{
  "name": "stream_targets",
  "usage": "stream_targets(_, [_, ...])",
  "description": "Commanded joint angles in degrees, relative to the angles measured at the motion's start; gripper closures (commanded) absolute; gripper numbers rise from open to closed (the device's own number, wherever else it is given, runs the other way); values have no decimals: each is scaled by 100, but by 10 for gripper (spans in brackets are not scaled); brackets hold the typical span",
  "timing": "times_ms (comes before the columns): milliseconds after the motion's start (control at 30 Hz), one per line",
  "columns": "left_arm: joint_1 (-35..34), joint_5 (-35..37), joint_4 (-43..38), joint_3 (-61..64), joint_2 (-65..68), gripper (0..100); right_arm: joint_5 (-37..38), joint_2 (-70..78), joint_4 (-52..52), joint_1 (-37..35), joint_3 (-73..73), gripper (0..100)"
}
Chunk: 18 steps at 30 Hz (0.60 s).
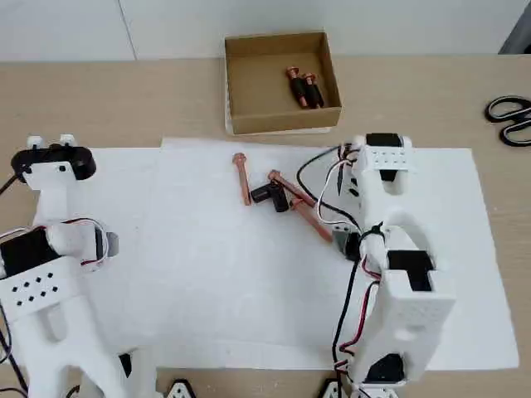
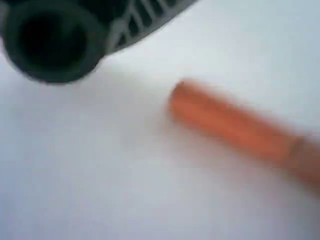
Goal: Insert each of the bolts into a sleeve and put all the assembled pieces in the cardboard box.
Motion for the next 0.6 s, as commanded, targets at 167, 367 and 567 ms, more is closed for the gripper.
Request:
stream_targets(167, [0,-44,-123,-57,-35,804,0,-884,-22,13,-290,995])
stream_targets(367, [0,-53,-123,-31,-35,804,220,-57,-514,4,-316,991])
stream_targets(567, [0,-211,-123,-31,-35,804,211,400,-549,4,-325,869])
